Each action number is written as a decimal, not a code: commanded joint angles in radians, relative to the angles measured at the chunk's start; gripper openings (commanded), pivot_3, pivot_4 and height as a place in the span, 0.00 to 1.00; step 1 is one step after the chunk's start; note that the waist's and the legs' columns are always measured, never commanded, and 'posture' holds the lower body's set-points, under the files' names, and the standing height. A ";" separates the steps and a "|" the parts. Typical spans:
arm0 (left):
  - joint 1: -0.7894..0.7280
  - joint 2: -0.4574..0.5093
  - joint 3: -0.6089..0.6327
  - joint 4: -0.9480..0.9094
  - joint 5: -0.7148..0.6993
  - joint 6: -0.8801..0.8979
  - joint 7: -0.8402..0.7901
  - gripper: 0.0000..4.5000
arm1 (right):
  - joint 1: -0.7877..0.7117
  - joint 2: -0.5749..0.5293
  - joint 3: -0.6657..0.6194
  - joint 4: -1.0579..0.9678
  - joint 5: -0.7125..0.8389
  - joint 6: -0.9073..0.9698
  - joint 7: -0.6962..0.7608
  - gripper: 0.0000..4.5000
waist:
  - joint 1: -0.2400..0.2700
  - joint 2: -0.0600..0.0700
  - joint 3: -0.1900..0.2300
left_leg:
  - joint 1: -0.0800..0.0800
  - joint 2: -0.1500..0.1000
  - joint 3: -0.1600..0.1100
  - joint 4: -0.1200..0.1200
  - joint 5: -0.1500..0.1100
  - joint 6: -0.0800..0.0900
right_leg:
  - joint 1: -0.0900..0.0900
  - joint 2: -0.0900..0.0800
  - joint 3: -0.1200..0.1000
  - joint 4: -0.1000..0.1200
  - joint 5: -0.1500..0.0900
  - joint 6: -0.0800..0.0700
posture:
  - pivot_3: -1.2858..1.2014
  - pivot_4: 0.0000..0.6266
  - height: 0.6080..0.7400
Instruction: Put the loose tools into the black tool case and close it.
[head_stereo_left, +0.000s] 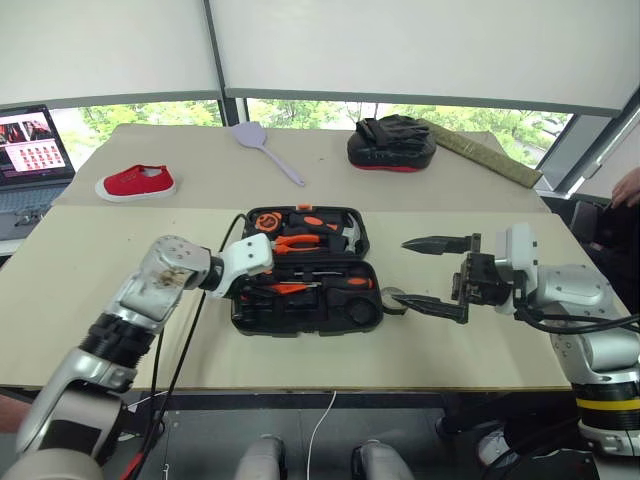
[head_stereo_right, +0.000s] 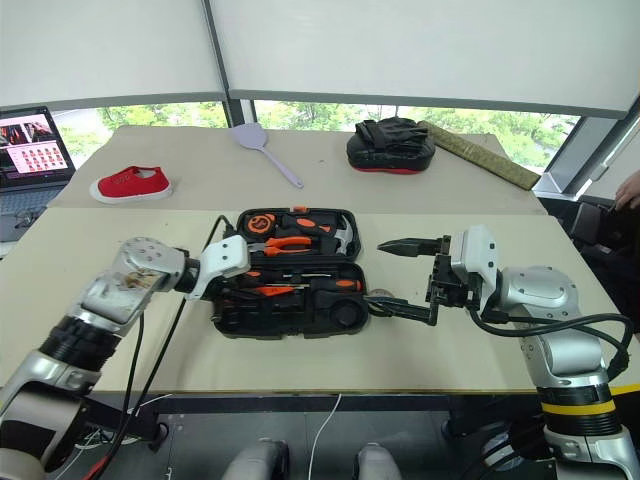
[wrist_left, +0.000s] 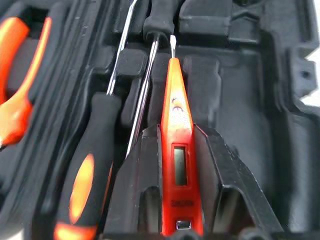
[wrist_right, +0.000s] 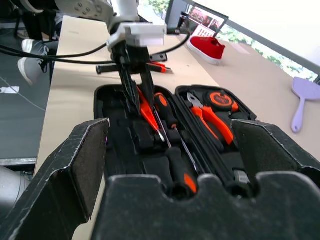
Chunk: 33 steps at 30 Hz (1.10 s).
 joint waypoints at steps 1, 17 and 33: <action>-0.028 0.008 -0.033 0.025 0.065 -0.077 -0.026 0.10 | 0.004 -0.007 -0.028 -0.045 0.017 0.006 -0.013 1.00 | 0.002 0.000 0.000 | 0.001 0.000 0.000 0.000 0.000 0.000 | 0.000 0.000 0.000 0.000 0.000 0.000 | 0.52 0.24 1.00; -0.003 0.053 -0.058 0.019 0.141 -0.080 -0.137 0.10 | 0.033 -0.009 -0.036 -0.049 0.020 0.010 -0.022 1.00 | -0.009 0.000 0.000 | 0.002 0.000 0.000 0.002 0.000 0.000 | 0.001 0.001 0.003 0.002 0.000 0.001 | 0.52 0.24 1.00; 0.029 -0.070 0.281 0.129 -0.139 -0.198 -0.063 0.61 | 0.051 -0.002 -0.029 -0.023 0.015 0.002 -0.009 1.00 | 0.002 0.000 0.000 | 0.002 0.000 0.000 0.003 0.000 0.000 | 0.001 0.001 0.005 0.002 0.000 0.001 | 0.52 0.24 1.00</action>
